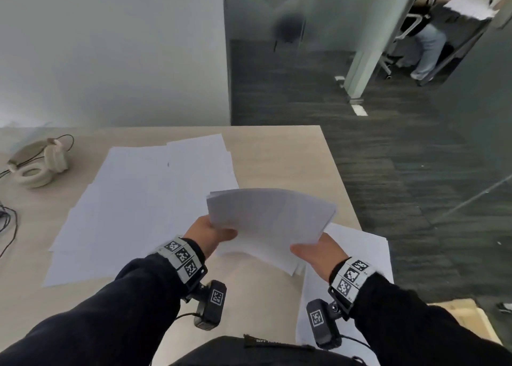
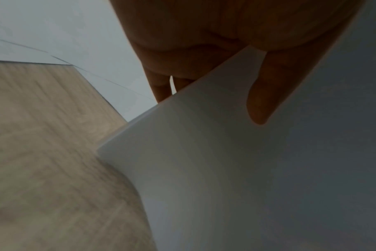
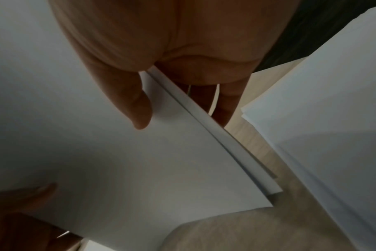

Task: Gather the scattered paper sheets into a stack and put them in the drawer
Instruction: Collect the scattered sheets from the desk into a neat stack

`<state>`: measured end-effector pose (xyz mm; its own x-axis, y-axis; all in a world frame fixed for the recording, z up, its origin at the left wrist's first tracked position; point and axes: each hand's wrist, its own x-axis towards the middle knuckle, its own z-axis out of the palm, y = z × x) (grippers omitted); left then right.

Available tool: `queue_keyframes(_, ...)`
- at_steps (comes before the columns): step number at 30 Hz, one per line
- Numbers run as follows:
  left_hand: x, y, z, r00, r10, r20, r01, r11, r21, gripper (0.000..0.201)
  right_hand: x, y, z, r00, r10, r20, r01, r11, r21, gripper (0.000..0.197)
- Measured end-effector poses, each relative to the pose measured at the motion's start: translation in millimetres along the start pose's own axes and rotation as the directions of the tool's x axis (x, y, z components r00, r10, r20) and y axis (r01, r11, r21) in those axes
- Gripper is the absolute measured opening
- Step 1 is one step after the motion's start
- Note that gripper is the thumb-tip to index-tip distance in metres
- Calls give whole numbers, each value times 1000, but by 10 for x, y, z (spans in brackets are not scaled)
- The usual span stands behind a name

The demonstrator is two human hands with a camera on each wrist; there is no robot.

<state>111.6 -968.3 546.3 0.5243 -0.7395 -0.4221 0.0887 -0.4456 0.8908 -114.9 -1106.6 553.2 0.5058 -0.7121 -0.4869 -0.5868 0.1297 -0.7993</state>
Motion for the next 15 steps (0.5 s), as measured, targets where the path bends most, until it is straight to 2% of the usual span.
queue_keyframes(5,28,-75,155,995,-92,-37,96,988,121,39,144,135,-41,998,16,57,-12,997,-71,5)
queue_keyframes(7,33,-58,244,993,-98,-65,105,986,126,35,223,201,-35,997,19,74,-12,995,-94,20)
queue_keyframes(9,58,-2,330,992,-89,-91,99,989,106,39,251,194,-92,998,-14,65,18,998,-60,9)
queue_keyframes(11,119,71,425,990,-92,-105,100,992,75,49,237,181,-211,998,-51,39,51,999,11,16)
queue_keyframes(13,194,157,567,993,-91,-71,100,986,135,53,208,240,-381,998,-59,4,58,996,66,25)
queue_keyframes(15,249,215,787,997,-79,-5,78,965,251,38,179,429,-565,999,-52,-6,52,997,64,32)
